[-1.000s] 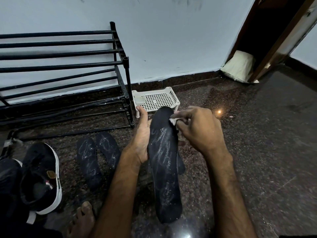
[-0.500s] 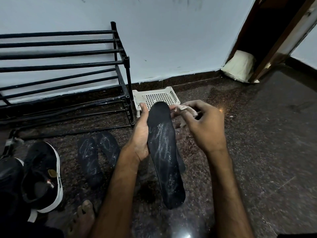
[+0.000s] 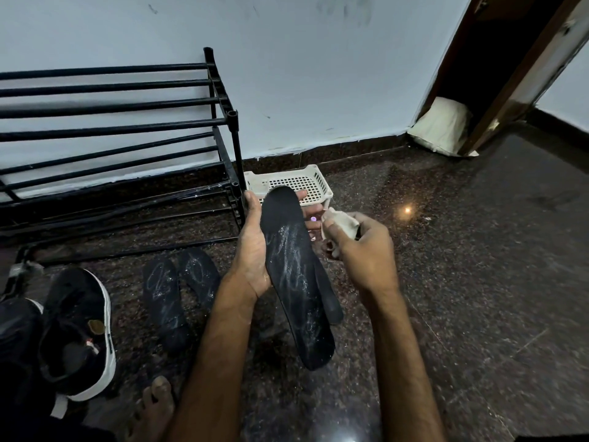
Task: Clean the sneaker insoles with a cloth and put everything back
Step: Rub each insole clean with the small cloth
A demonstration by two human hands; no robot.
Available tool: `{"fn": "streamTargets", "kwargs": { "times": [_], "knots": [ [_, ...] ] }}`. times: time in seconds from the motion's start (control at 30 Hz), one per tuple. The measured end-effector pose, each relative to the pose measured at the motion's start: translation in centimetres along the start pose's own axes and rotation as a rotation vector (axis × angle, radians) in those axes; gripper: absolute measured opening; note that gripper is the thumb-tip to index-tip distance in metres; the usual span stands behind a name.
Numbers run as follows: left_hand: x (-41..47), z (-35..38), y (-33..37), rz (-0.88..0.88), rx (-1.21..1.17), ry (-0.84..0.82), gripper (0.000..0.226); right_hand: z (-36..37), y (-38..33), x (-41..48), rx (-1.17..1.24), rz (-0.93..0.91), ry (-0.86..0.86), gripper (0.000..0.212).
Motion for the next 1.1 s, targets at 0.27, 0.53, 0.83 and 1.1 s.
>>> {"fn": "streamTargets", "kwargs": {
  "times": [0.27,0.53,0.83,1.1],
  "knots": [
    [0.0,-0.8,1.0,0.077,-0.054,0.038,0.089,1.2,1.2,-0.4,-0.062,0.055,-0.289,0.019],
    [-0.2,-0.6,1.0,0.055,-0.107,0.038,0.093,1.7,1.0,-0.6,0.289,0.149,-0.323,0.027],
    [-0.6,0.3,-0.3,0.069,-0.161,-0.124,0.08,1.7,0.2,-0.8,0.46,0.249,-0.212,0.007],
    [-1.1,1.0,-0.5,0.034,-0.213,-0.122,0.079,0.3,-0.5,-1.2,0.508,0.233,-0.173,0.011]
  ]
}}
Point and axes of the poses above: each hand's wrist, its own x-axis towards the middle knuckle, its own z-axis out of the palm, y = z × x, the point moved 3 cm from there along x, towards the middle knuckle, and after that the axes turned 11 degrees about -x, right-handed, at the moved point
